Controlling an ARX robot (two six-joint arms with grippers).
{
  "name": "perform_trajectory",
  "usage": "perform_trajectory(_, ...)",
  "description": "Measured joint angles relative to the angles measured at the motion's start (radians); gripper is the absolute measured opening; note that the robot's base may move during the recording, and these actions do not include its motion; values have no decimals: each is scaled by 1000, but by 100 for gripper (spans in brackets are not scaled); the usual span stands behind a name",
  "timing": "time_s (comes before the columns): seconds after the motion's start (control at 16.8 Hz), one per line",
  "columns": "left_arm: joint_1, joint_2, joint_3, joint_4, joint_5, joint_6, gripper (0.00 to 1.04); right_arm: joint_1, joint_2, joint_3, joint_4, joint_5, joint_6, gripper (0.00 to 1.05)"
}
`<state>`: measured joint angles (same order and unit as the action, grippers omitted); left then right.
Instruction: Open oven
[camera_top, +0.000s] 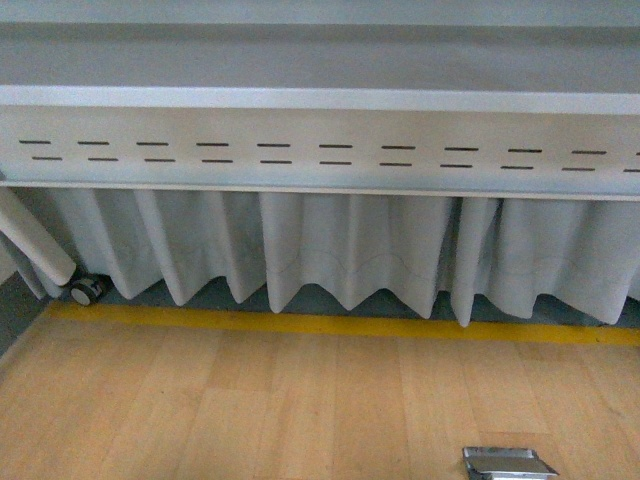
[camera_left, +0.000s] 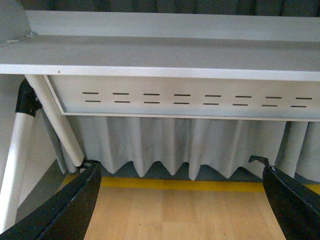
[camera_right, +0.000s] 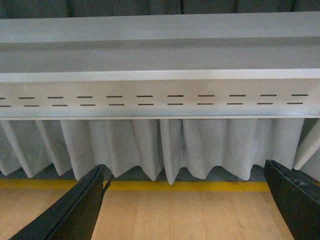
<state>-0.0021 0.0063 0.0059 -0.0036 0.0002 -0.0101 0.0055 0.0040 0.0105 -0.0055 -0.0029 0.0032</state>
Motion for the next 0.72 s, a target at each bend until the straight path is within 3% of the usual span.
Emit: perform_trajectory(0.72, 0, 0, 0, 0, 0, 0, 98, 0, 0, 0, 0, 0, 0, 98)
